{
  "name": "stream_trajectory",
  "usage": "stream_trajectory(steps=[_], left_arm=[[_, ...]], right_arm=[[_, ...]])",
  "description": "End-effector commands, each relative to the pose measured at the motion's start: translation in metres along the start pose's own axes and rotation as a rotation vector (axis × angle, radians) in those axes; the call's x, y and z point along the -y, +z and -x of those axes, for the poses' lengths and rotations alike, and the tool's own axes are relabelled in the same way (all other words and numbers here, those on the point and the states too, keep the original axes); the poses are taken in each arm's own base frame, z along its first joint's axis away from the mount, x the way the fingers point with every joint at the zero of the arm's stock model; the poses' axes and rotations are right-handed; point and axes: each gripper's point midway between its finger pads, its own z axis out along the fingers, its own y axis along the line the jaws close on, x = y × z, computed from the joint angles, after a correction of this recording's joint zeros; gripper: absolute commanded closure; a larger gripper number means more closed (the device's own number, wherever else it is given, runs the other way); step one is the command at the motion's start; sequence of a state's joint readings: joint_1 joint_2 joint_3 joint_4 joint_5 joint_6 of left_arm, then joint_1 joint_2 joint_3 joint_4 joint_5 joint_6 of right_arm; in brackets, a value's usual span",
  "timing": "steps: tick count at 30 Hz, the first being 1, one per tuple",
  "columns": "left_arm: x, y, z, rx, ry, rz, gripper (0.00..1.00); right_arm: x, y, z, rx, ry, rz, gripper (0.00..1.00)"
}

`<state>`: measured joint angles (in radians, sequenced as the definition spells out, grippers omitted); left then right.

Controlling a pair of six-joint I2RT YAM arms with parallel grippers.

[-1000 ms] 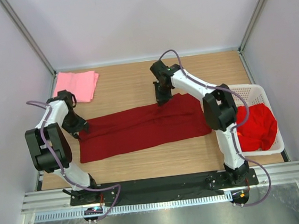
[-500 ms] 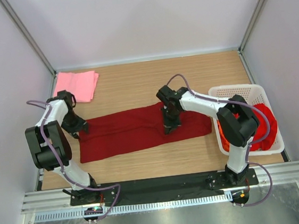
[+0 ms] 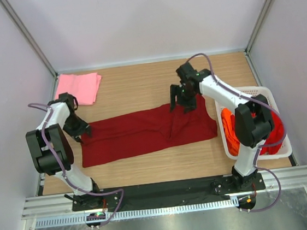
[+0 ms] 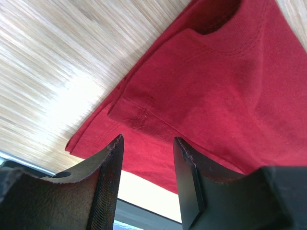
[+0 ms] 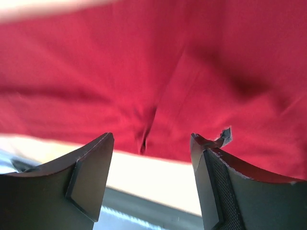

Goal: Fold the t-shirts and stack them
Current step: Fold the tshirt

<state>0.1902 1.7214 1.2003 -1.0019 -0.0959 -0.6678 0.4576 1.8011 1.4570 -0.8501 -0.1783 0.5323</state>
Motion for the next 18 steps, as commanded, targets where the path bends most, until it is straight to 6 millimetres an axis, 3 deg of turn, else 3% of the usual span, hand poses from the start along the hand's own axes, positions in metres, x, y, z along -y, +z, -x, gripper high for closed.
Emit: stream_trajectory(steps=[1, 2, 3, 5, 7, 8, 12, 15, 18], left_arm=[[0.012, -0.012, 0.006, 0.031, 0.023, -0.065, 0.53], [0.013, -0.012, 0.005, 0.031, 0.028, -0.069, 0.53], [0.015, -0.012, 0.004, 0.028, 0.031, -0.074, 0.53], [0.017, -0.012, 0.002, 0.019, 0.034, -0.083, 0.53], [0.019, -0.013, 0.0, 0.014, 0.036, -0.091, 0.53], [0.019, -0.012, -0.001, 0.01, 0.038, -0.094, 0.53], [0.024, -0.014, -0.003, 0.011, 0.045, -0.115, 0.53], [0.025, -0.015, -0.003, 0.01, 0.047, -0.119, 0.53], [0.025, -0.015, -0.003, 0.011, 0.052, -0.12, 0.53]], right_arm=[[0.009, 0.006, 0.031, 0.013, -0.022, -0.033, 0.29], [0.002, -0.001, 0.049, 0.039, -0.039, -0.021, 0.29], [0.006, 0.014, 0.049, -0.005, -0.052, -0.051, 0.28], [0.005, 0.01, 0.063, -0.001, -0.124, -0.068, 0.28], [0.021, 0.021, 0.066, -0.031, -0.166, -0.146, 0.27], [0.019, 0.021, 0.072, -0.023, -0.189, -0.141, 0.27], [0.02, 0.038, 0.069, -0.056, -0.24, -0.111, 0.31], [0.023, 0.048, 0.065, -0.077, -0.243, -0.094, 0.46], [0.023, 0.054, 0.063, -0.075, -0.241, -0.088, 0.51]])
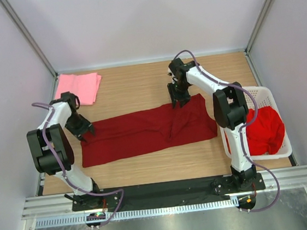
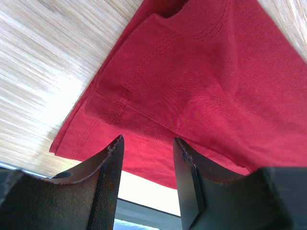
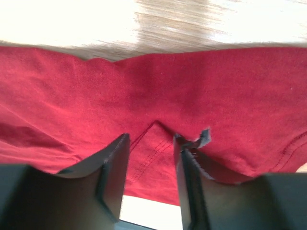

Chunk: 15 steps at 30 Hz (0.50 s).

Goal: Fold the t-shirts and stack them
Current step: Fold the tshirt

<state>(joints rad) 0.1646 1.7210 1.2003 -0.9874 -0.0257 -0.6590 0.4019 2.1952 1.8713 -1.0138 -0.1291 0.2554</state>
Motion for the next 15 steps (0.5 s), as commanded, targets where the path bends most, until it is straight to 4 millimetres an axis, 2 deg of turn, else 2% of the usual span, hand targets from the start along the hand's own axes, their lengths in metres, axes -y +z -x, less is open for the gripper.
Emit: stream_trajectory(steps=[1, 2, 4, 15], left_arm=[[0.009, -0.012, 0.006, 0.039, 0.02, -0.053, 0.53], [0.009, -0.013, 0.007, 0.042, 0.022, -0.053, 0.53], [0.009, -0.013, 0.007, 0.042, 0.023, -0.053, 0.53], [0.012, -0.014, 0.012, 0.045, 0.031, -0.057, 0.53]], right_arm=[[-0.003, -0.002, 0.006, 0.029, -0.036, 0.023, 0.54], [-0.002, 0.0, 0.005, 0.024, -0.034, 0.023, 0.6], [-0.004, 0.005, 0.001, 0.003, -0.029, 0.034, 0.62], [0.001, 0.025, -0.018, -0.046, -0.004, 0.022, 0.59]])
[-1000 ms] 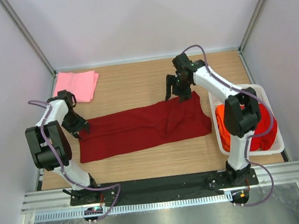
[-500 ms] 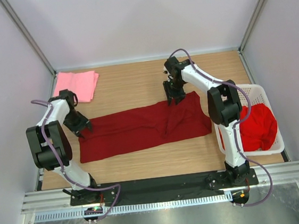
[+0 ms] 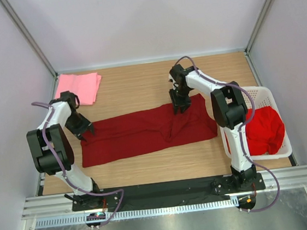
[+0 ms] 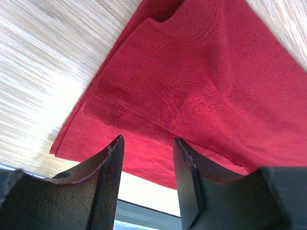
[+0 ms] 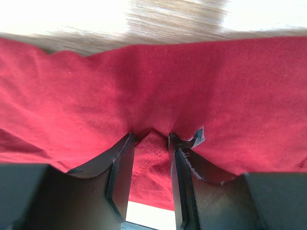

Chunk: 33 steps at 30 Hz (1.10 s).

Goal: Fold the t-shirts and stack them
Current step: Fold the tshirt

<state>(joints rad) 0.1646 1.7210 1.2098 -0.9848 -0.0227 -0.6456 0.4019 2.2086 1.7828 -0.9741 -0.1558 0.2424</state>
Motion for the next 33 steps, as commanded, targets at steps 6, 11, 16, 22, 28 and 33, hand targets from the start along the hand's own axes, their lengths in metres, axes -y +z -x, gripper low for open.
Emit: stream_trajectory(steps=[6, 11, 16, 22, 28, 33], left_arm=[[0.011, -0.015, 0.01, 0.042, 0.022, -0.048, 0.53], [0.012, -0.015, 0.013, 0.046, 0.027, -0.051, 0.53], [0.012, -0.012, 0.012, 0.042, 0.03, -0.048, 0.53], [0.01, -0.011, 0.011, 0.038, 0.035, -0.045, 0.53], [0.015, -0.012, 0.01, 0.026, 0.04, -0.067, 0.53], [0.016, -0.011, 0.01, 0.024, 0.043, -0.071, 0.53]], right_arm=[[0.0, -0.005, 0.011, 0.052, 0.004, -0.015, 0.71], [0.004, -0.025, 0.007, 0.067, 0.018, -0.05, 0.84], [0.01, -0.048, -0.015, 0.059, 0.05, -0.077, 0.94], [0.017, -0.068, -0.053, 0.052, 0.088, -0.09, 0.96], [0.019, -0.06, -0.1, 0.005, 0.146, -0.066, 0.96], [0.021, -0.04, -0.144, -0.056, 0.142, -0.107, 0.96]])
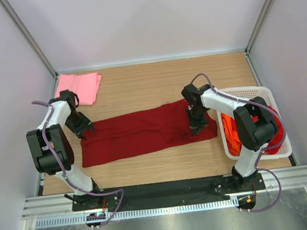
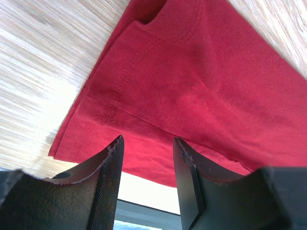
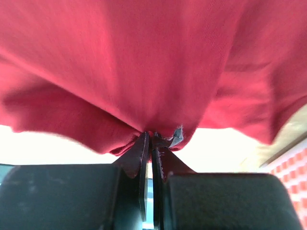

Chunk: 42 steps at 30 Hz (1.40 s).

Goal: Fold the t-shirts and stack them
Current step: Fold the tshirt

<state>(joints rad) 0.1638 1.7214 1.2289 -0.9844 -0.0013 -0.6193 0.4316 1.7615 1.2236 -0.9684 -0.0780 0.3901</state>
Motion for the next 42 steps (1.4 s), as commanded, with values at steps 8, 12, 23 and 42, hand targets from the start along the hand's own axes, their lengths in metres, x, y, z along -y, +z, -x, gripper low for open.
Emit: stream_trajectory(steps=[8, 12, 23, 42], left_arm=[[0.015, -0.012, 0.002, 0.027, 0.048, -0.066, 0.52], [0.042, -0.028, -0.012, 0.073, 0.163, -0.123, 0.5], [0.189, -0.052, -0.136, -0.047, 0.608, -0.503, 0.57], [0.182, -0.07, -0.132, 0.009, 0.706, -0.483, 0.45]], right_arm=[[0.045, -0.015, -0.021, 0.115, -0.008, -0.216, 0.69], [0.042, -0.029, 0.002, 0.156, -0.008, -0.171, 0.49], [0.019, -0.013, 0.079, 0.236, 0.053, -0.143, 0.47], [-0.008, 0.001, 0.221, 0.342, 0.048, -0.111, 0.27]])
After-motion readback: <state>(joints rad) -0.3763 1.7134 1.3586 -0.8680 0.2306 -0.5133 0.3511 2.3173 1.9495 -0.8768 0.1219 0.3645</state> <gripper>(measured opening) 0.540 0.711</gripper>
